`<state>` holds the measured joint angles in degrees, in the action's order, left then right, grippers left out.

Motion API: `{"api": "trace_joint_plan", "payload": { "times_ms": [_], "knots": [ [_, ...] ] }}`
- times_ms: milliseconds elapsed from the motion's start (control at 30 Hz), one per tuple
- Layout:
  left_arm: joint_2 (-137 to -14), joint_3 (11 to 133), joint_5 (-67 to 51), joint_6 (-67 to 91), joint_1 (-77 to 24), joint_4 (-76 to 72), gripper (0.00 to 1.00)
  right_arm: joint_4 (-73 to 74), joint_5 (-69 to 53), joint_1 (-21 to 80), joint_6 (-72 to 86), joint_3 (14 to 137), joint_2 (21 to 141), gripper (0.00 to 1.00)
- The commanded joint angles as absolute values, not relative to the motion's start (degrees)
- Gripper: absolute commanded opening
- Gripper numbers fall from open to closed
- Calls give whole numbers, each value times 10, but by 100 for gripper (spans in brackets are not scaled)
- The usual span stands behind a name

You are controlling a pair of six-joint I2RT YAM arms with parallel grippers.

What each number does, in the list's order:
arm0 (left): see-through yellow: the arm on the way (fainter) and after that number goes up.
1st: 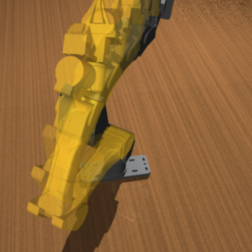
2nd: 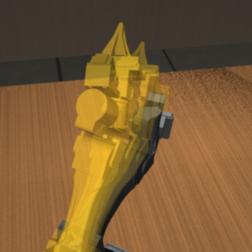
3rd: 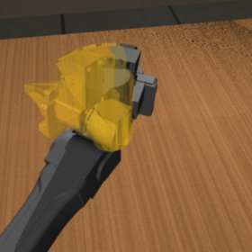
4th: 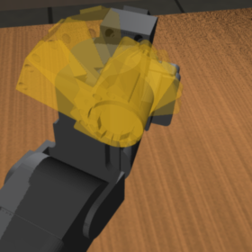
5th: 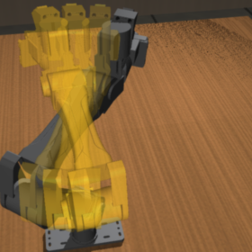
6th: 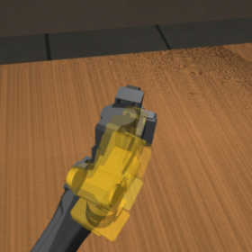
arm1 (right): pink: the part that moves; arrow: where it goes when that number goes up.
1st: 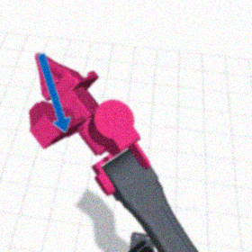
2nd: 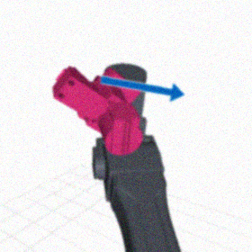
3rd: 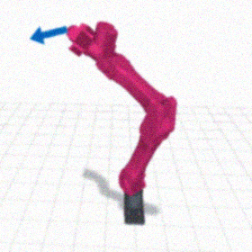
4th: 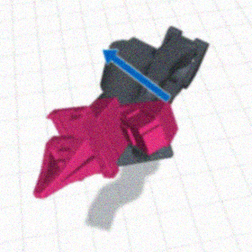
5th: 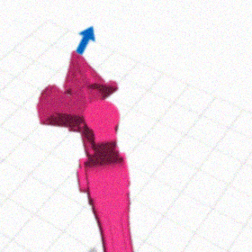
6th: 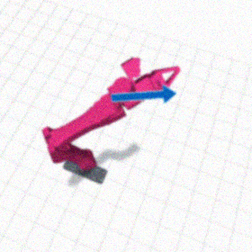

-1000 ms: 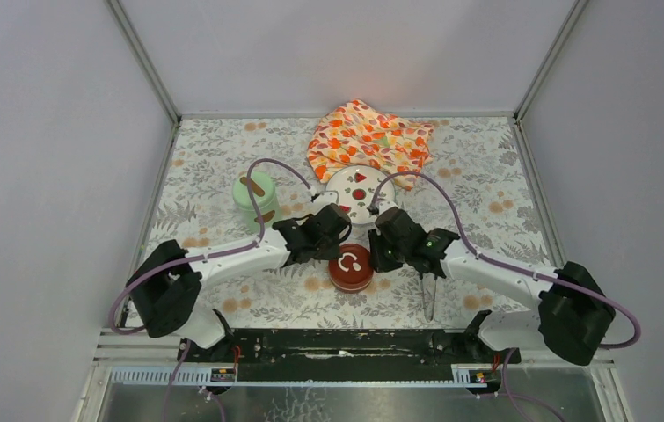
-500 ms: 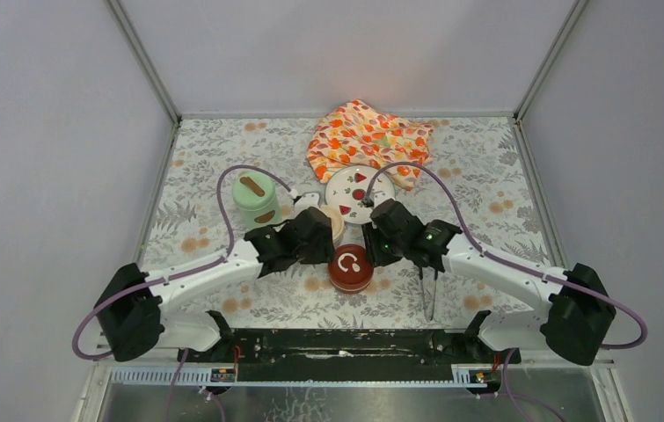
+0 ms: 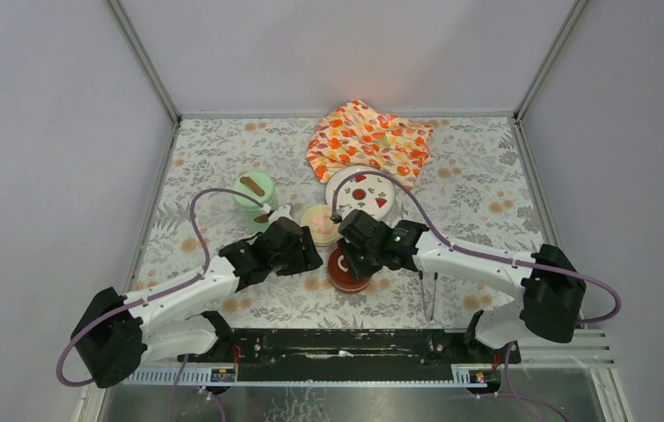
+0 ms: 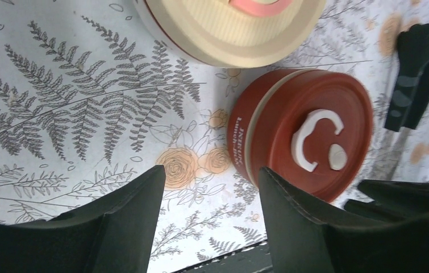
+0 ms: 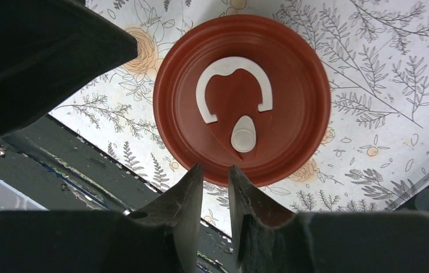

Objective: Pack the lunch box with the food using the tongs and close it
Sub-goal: Screw the box lid onto the packing box.

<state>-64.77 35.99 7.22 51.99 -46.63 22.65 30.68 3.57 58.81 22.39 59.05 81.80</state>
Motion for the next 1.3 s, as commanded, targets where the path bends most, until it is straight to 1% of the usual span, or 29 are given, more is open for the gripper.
{"api": "trace_joint_plan", "payload": {
  "times_ms": [0, 133, 433, 667, 833, 967, 1267],
  "knots": [
    [-619, 343, 36, 544, -448, 163, 69, 321, 55, 606, 228, 634, 852, 30],
    [-615, 331, 23, 554, -447, 153, 70, 317, 50, 608, 224, 652, 868, 27],
    [-608, 310, 32, 564, -431, 150, 72, 324, 50, 624, 221, 705, 893, 17],
    [-604, 309, 26, 566, -429, 150, 72, 303, 37, 625, 230, 683, 946, 9],
    [-615, 309, 12, 566, -429, 142, 72, 291, 25, 625, 237, 659, 990, 7],
    [-625, 308, 3, 570, -431, 125, 72, 289, 31, 625, 234, 662, 961, 7],
    [-636, 322, -15, 576, -448, 111, 72, 331, 125, 612, 213, 698, 887, 8]
  ]
}}
